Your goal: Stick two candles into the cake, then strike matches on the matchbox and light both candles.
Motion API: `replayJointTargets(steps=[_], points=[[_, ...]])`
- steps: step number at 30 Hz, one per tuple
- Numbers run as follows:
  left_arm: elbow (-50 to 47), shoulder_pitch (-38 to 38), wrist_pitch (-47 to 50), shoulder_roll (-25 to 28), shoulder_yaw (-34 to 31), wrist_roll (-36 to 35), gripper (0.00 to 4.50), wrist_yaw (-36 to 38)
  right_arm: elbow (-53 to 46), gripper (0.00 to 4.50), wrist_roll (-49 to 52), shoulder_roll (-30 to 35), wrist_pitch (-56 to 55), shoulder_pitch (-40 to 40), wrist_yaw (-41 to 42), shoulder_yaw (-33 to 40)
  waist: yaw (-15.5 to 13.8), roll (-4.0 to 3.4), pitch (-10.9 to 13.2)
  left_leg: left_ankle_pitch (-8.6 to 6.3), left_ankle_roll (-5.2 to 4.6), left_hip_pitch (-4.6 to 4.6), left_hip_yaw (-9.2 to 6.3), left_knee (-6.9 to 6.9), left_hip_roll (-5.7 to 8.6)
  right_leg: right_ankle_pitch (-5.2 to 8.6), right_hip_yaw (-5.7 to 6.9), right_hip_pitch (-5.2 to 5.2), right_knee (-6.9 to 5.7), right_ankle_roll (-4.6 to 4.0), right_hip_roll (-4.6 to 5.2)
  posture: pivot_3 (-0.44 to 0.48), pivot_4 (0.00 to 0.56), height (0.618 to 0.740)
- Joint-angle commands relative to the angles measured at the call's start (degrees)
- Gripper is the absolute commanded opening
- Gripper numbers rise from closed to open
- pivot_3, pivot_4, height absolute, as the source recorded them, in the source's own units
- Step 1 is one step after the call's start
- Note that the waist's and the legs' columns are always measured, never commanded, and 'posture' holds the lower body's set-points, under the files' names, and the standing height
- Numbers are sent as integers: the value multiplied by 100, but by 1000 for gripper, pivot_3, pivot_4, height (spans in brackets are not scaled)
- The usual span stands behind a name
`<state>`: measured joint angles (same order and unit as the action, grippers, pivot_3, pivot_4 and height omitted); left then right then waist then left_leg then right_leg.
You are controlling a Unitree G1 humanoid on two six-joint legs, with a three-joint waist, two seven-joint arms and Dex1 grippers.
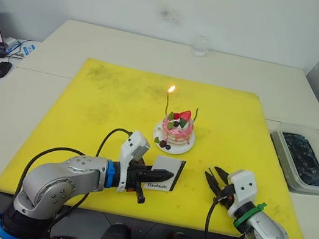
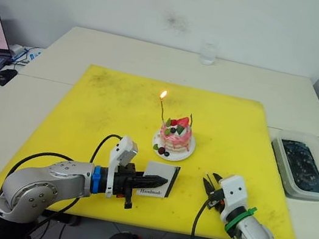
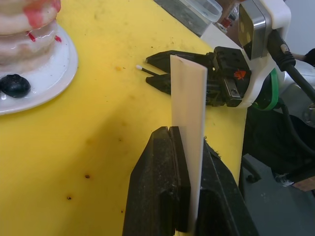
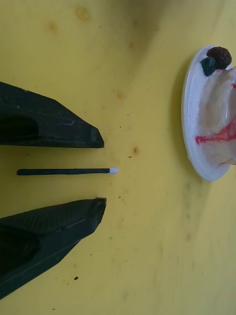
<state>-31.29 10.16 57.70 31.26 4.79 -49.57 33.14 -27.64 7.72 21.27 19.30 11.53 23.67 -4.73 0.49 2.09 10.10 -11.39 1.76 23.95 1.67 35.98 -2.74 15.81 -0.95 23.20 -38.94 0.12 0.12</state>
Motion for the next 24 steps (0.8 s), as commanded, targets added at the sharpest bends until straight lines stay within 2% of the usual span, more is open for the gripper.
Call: replayJointTargets(steps=[1, 8, 11, 14, 24], points=[[-180, 52, 6, -11, -71, -134, 0, 15, 22, 1629, -22, -31, -34, -86, -5, -40, 0, 0, 0, 0, 0, 0, 0, 0, 0, 0, 0, 0, 0, 0, 0, 0, 150, 740], [-157, 85, 27, -35, -60, -123, 0, 15, 57, 1629, -10, -28, 15, -38, -24, -14, 0, 0, 0, 0, 0, -1, -1, 0, 0, 0, 0, -1, -1, 0, 0, 0, 150, 740], [-169, 80, 35, -42, -58, -129, 0, 8, 55, 1087, 15, -57, 43, -41, -44, -8, 0, 0, 0, 0, 0, -1, -1, 0, 0, 0, 0, -1, -1, 0, 0, 0, 150, 740], [-189, 64, 47, -41, -62, -141, 0, 1, 36, 48, 23, -74, 53, -25, -47, -14, 0, 1, 0, 0, 0, -1, -1, 0, 0, 0, 1, -1, -1, 0, 0, 0, 150, 740], [-108, 77, 69, -71, -84, -172, 0, 2, -239, 48, 141, -56, 118, 111, 5, 81, -10, 2, -1, 0, 0, -1, -1, 0, 0, -1, 1, -1, -1, 1, 0, 0, 150, 740]])
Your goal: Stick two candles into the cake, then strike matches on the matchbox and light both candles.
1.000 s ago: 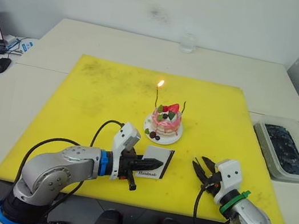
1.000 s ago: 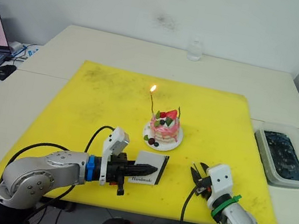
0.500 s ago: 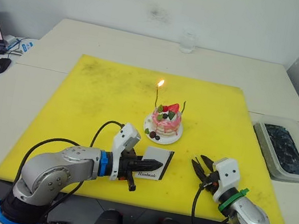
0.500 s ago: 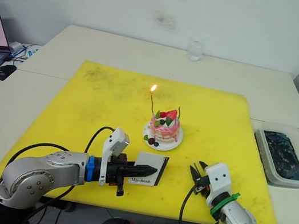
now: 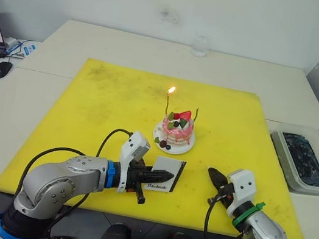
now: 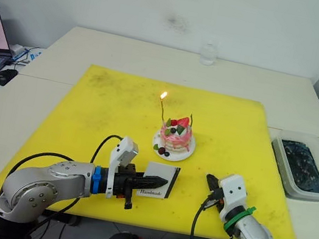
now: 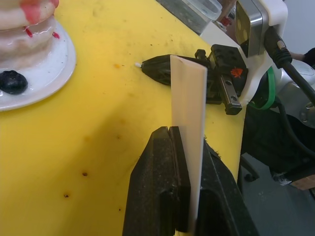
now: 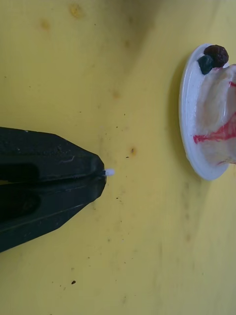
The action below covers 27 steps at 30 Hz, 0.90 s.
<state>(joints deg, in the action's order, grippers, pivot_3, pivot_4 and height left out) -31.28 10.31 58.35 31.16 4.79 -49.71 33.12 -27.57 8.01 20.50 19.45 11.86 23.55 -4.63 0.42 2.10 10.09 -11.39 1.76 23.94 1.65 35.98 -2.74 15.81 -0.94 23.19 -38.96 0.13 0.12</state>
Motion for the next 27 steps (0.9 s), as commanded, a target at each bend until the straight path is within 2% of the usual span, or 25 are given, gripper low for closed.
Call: replayJointTargets(steps=[1, 4, 11, 14, 19, 27], points=[[-88, 78, 25, -85, -107, -192, 0, -14, -342, 48, 152, 45, 155, 73, 35, 108, -6, 0, 0, 0, 0, 0, 0, 0, 0, 0, 0, 0, 0, 0, 0, 0, 150, 740], [-47, 117, 70, -119, -147, -259, 0, -49, -740, 48, 285, 220, 386, 62, 156, 230, -10, 0, 0, 0, 0, 2, 1, 0, 0, 0, -1, 1, 0, 0, 0, 0, 150, 740], [175, 329, 233, -280, -277, -452, 0, -203, -1998, 48, 775, 1222, 1141, -296, 741, 614, -5, 0, 0, 0, 0, 0, 0, 3, 2, -4, 0, 0, -2, 7, -1, 0, 150, 740], [266, 431, 203, -315, -215, -418, 0, -159, -2346, 48, 941, 1986, 1256, -587, 1341, 652, -10, 1, 0, 0, 0, 1, -3, 3, 6, -3, 3, -1, -1, 6, -5, 0, 150, 740], [353, 536, 154, -367, -118, -359, 0, -82, -2359, 48, 957, 2579, 1450, -1395, 1706, 281, -6, 4, 2, 0, 0, 2, -1, 2, 10, -3, 2, -1, 3, 6, -8, 0, 150, 740], [369, 570, 102, -354, -94, -291, 0, -15, -2041, 48, 454, 2737, 1622, -2366, 1783, -639, -10, 5, 3, 0, 0, 4, -2, 2, 8, -3, 3, 0, 3, 5, -9, 0, 150, 740]])
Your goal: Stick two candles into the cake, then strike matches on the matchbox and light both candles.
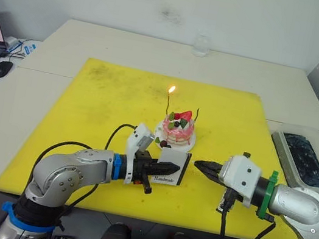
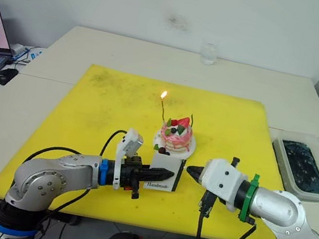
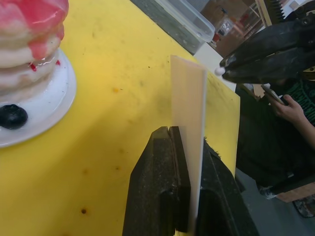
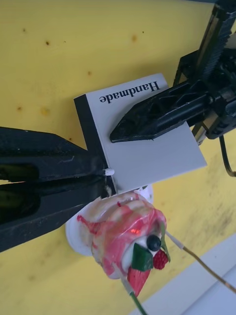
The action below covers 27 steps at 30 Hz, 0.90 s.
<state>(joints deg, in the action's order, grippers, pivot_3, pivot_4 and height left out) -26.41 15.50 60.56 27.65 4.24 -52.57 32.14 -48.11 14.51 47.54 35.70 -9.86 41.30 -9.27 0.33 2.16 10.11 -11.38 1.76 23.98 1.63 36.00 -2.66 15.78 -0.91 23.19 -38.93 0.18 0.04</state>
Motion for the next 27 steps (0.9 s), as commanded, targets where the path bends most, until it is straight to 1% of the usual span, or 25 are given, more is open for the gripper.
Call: replayJointTargets(steps=[1, 17, 23, 27], points=[[-129, 43, -121, 1, -46, -6, 0, 80, 57, 48, -253, 29, -7, -249, -2, -243, -1, 0, 0, 0, 0, 0, 1, 0, -1, 0, -1, 0, 0, 0, 0, 0, 150, 740], [-154, 8, -222, 35, -30, 80, 0, 110, 404, 48, -643, -144, -137, -470, 26, -455, -1, 0, 0, 0, 0, 0, 1, 1, -2, 0, 0, 0, -2, 1, 0, 0, 150, 740], [-221, 1, -242, 12, 34, 116, 0, 116, 437, 48, -707, -178, -177, -491, 90, -498, -1, 0, 0, 0, 0, 0, 0, 2, -2, 0, 0, 0, -2, 1, 1, 0, 150, 740], [-241, 57, -269, -17, 76, 139, 0, 126, 472, 48, -748, -169, -285, -526, 245, -673, -1, 0, 0, 0, 0, 0, 0, 1, -2, 0, 0, 0, -2, 1, 0, 0, 150, 740]])
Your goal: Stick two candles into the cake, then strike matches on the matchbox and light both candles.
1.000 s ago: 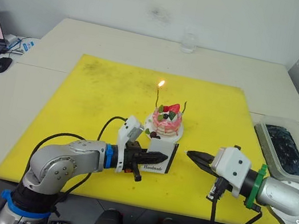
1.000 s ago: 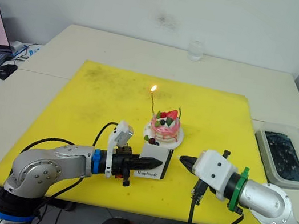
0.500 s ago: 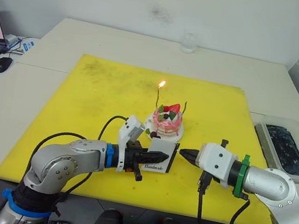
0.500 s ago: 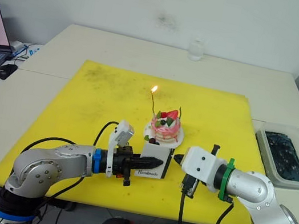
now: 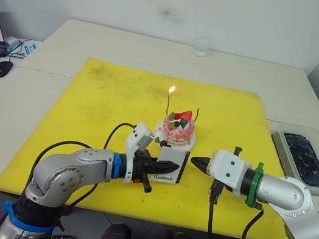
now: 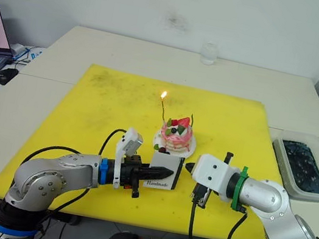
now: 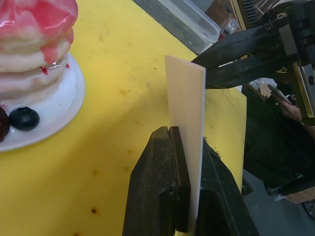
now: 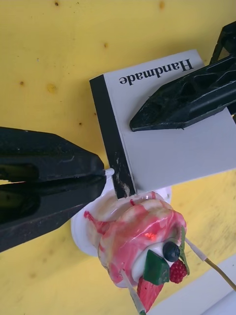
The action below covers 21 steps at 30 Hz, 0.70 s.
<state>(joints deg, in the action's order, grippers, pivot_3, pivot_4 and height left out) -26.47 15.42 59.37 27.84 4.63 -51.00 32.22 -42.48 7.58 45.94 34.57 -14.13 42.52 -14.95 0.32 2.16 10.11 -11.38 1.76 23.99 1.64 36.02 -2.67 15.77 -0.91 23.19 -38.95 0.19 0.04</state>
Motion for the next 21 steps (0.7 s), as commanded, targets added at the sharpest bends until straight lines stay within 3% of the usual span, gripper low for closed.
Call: replayJointTargets(steps=[1, 6, 10, 15, 21], points=[[-228, 90, -159, -39, 32, -10, 0, 121, -81, 48, -61, 21, -211, -103, 198, -151, 0, 0, 0, 0, 0, 0, 0, 0, 0, 0, 0, 0, 0, 0, 0, 0, 150, 740], [-143, 327, -315, 35, -127, 128, 0, 159, -155, 48, -73, 564, -599, 137, 920, -286, -5, 0, 0, 0, 0, 0, -1, 0, 1, 0, 2, 0, 0, 0, -1, 0, 150, 740], [20, 427, -451, 509, -382, 285, 0, 419, -258, 48, 214, 940, -781, 439, 1206, 291, -3, 1, 1, 0, 0, 0, 1, 1, 2, 0, 1, -1, 2, 0, -4, 0, 150, 740], [-204, 115, -461, 745, -316, 334, 0, 511, -209, 48, 386, 679, -460, 76, 918, 662, 29, 1, 1, 0, 0, -7, 2, 0, -2, 0, 1, -1, -2, 0, -2, 0, 150, 740], [-570, -64, -525, 375, 45, 610, 0, 45, -401, 48, 269, 282, 189, -165, 410, 574, -25, 2, 1, 0, 1, 1, 0, 1, -3, 0, 1, -1, 0, 0, 5, 0, 150, 740]])
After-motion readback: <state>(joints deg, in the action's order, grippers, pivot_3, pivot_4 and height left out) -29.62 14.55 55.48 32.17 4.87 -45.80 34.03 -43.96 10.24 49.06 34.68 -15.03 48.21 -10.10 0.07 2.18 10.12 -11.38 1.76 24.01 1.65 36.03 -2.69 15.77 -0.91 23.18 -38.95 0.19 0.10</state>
